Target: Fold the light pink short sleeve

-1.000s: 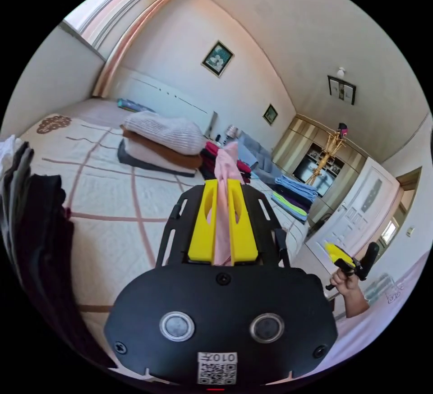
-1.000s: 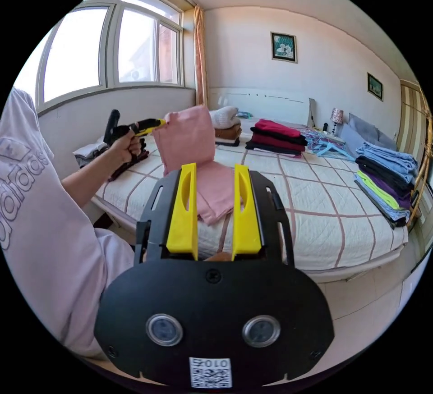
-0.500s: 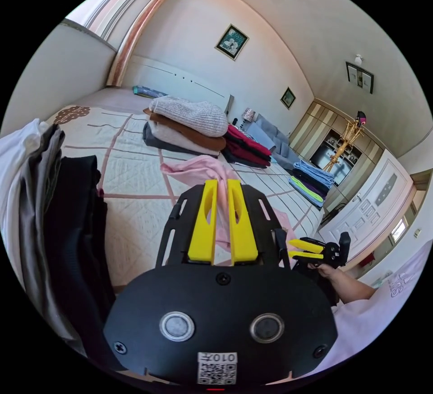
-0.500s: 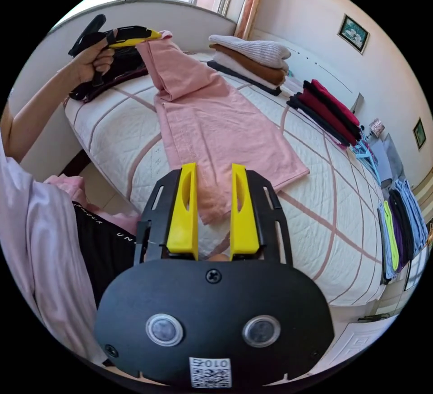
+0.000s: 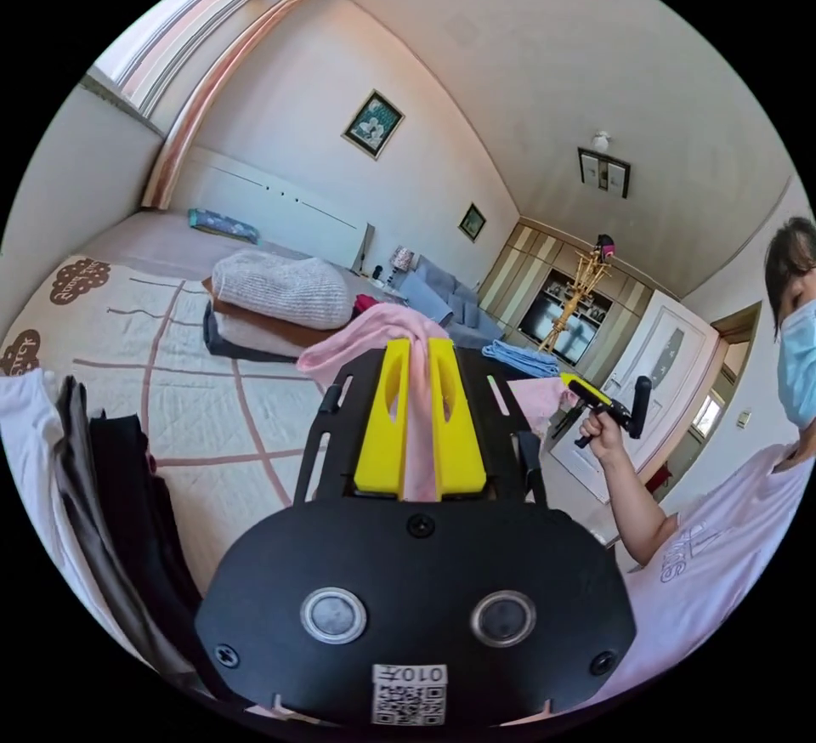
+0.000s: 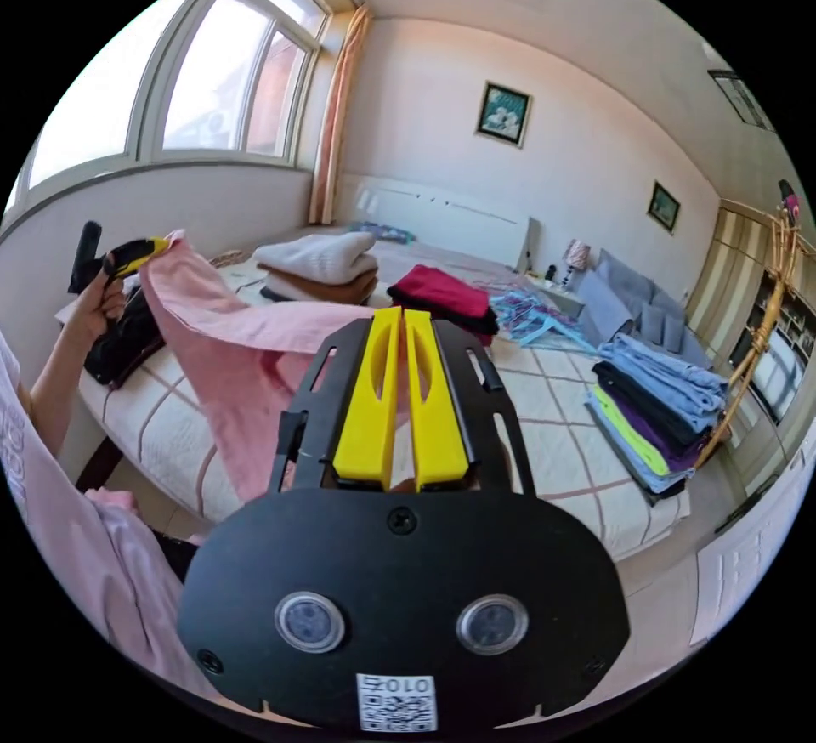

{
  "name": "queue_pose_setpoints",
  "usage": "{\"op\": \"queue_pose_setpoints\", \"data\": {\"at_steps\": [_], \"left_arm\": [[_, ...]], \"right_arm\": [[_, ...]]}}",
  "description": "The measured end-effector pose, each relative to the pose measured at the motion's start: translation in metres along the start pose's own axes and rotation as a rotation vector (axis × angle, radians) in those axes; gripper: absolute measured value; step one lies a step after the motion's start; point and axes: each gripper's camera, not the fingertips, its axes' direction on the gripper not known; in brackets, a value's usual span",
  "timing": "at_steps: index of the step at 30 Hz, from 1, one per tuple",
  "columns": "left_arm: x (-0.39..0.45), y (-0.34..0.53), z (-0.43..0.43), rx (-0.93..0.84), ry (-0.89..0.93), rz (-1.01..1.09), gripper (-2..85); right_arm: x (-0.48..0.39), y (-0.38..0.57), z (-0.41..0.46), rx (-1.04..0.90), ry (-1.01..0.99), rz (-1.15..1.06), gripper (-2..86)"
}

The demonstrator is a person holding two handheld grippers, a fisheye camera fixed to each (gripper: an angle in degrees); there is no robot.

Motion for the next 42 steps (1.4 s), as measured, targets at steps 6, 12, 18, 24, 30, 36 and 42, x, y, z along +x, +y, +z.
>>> {"op": "queue_pose_setpoints", "data": {"at_steps": [6, 12, 18, 24, 30, 36, 42], "left_arm": [[-0.058, -0.005, 0.073, -0.215, -0.207, -0.098, 7.1], [-0.016, 0.046, 0.082, -0.265, -0.244, 0.110, 6.7], [0.008, 0.091, 0.084, -0.350, -0.200, 0.210, 5.9], [0.038, 0.091, 0.100, -0.311, -0.156, 0.246, 6.2], [0.072, 0.107, 0.129, -0.375, -0.135, 0.330, 8.2], [0.132, 0.134, 0.150, -0.484, -0.003, 0.618, 12.2], [0.227, 0.182, 0.149, -0.468, 0.081, 1.089, 12.9]], "right_arm": [[0.044, -0.034, 0.109, -0.422, 0.339, 0.120, 3.3], [0.041, 0.034, 0.100, -0.315, -0.130, 0.138, 7.0], [-0.006, 0.102, 0.133, -0.488, -0.200, -0.109, 9.5], [-0.028, 0.128, 0.165, -0.575, -0.124, -0.138, 9.4], [-0.016, 0.135, 0.159, -0.579, -0.112, -0.075, 4.6], [-0.024, 0.120, 0.084, -0.361, -0.412, -0.159, 1.8], [-0.068, 0.132, 0.008, -0.238, -0.765, -0.428, 1.4]]}}
